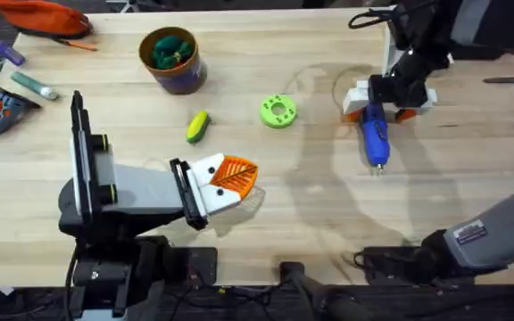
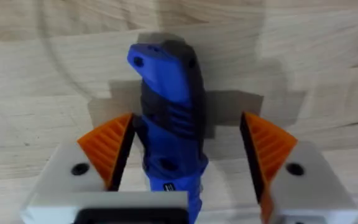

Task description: Pick up the gripper from the table and insert it into the empty holder that is missing its gripper. Then pick up a screw, insert it into the mounting hole, and use the screwdriver to tighten it. Finally, clean up the table by picking up the vegetable and placing it into the bucket.

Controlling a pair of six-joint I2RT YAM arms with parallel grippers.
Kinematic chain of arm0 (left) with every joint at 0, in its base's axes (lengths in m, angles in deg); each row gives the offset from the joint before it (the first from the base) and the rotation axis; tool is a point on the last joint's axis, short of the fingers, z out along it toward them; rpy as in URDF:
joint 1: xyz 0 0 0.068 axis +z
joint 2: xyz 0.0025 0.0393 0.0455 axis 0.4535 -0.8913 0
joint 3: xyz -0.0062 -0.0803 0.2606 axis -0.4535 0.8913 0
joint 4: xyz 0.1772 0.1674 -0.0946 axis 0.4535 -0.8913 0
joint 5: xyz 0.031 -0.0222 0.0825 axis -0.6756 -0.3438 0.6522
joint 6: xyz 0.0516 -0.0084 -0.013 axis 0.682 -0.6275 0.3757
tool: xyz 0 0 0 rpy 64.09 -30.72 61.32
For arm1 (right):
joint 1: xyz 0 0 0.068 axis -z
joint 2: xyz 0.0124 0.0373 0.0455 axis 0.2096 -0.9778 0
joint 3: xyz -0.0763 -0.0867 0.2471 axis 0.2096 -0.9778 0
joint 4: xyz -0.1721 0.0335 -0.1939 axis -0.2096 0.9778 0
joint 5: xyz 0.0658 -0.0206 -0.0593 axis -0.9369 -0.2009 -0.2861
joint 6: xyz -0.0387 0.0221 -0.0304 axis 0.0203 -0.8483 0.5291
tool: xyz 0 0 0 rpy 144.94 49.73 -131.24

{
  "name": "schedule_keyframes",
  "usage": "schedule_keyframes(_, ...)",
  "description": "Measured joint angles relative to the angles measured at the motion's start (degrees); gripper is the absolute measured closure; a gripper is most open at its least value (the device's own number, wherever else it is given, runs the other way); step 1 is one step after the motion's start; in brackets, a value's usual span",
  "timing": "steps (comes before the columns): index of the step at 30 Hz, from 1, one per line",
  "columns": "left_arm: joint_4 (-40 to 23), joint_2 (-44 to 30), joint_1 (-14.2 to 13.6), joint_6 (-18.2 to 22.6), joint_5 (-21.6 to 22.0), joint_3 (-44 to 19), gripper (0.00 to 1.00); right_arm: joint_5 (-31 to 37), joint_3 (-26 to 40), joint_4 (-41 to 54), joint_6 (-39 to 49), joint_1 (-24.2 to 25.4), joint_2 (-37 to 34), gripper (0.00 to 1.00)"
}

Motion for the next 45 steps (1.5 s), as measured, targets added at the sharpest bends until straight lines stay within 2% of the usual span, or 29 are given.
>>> schedule_keyframes(18, 0.00, 0.00, 0.00, 0.00, 0.00, 0.00, 0.986, -0.66, 0.00, -0.87, 0.02, -0.13, 0.00, 0.426)
schedule_keyframes(24, 0.00, -0.01, 0.00, 0.00, 0.01, 0.00, 0.986, -0.75, 0.00, -1.02, 0.02, -0.11, 0.00, 0.654)
schedule_keyframes(27, 0.00, 0.00, 0.00, 0.00, 0.00, 0.00, 0.986, -0.87, 0.00, -1.01, 0.19, -0.12, 0.00, 0.800)
schedule_keyframes(32, 0.00, 0.00, 0.00, 0.00, 0.00, 0.00, 0.986, -1.07, 0.00, -1.05, 0.20, -0.13, -0.02, 0.973)
schedule_keyframes(45, 0.00, 0.00, 0.00, 0.00, 0.00, 0.00, 0.986, -1.27, 0.00, -1.07, 0.18, -0.13, 0.00, 0.975)
